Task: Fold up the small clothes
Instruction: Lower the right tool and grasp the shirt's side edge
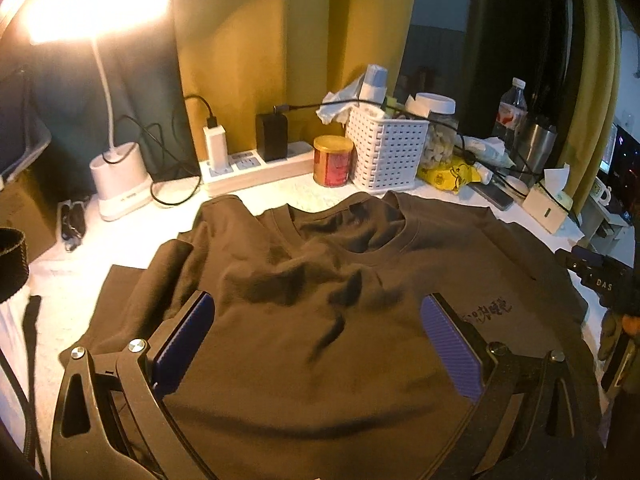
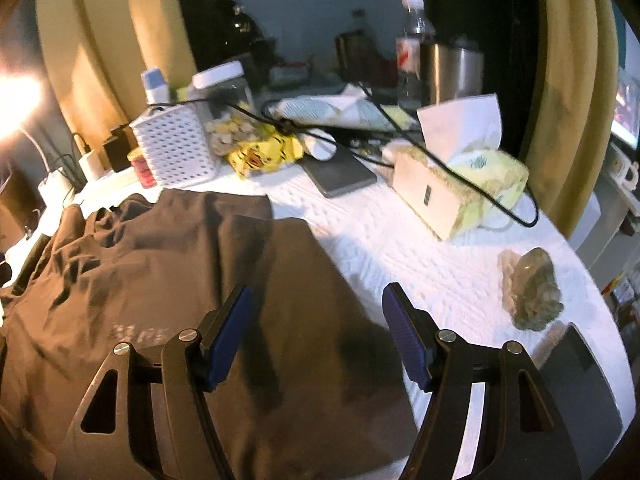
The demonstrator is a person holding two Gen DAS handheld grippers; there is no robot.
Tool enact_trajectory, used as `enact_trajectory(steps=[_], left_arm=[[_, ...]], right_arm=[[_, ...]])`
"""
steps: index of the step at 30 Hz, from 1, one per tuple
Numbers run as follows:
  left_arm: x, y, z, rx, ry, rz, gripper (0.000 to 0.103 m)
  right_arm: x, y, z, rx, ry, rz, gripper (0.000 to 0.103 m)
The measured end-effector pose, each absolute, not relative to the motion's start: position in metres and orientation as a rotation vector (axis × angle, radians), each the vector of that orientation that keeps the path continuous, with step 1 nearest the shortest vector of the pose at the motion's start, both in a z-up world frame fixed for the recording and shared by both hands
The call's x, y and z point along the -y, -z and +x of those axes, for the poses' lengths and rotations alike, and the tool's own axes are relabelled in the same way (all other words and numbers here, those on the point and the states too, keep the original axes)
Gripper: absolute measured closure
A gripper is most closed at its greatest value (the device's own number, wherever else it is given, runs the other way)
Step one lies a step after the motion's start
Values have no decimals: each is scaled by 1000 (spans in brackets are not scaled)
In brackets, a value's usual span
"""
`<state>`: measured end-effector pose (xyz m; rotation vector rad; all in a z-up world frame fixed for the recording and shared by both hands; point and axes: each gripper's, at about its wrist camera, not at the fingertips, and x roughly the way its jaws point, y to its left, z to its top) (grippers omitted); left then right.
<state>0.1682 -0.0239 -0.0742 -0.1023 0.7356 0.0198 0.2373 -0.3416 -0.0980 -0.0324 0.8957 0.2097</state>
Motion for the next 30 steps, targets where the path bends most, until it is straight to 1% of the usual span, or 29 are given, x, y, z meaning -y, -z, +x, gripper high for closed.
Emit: enact_trajectory(steps=[4,10,13,14,15,17,19,20,21,30], left_arm=[[22,85,179,-763,-20,-107,1],[13,95,186,-792,-44,-130,1],[7,98,186,-796,-59,-138,1],[5,98,186,-796,-63,-140,1],[4,99,186,-797,-66,-142,1],[0,100,186,-802,-69,-147,1],[-2,101,185,-803,-69,-151,1],[-2,100,184,-801,-67,-152,1],[-3,100,182,-797,-65,-153,1],[-16,99,168,-769,-64,-180,1]], right_arm=[[345,114,263,-969,-285,-11,32],[330,129,290,-1013,-313,-106,32],[322,136,292,-1013,-335,-142,36],[321,136,293,-1011,-340,-148,43],[321,136,293,-1008,-354,-142,60],[323,135,294,-1008,-358,-129,83],[323,134,293,-1008,-364,-125,88],[322,134,293,-1009,-362,-128,93],[323,132,292,-1008,-352,-128,94],[321,92,277,-925,-290,-142,95]])
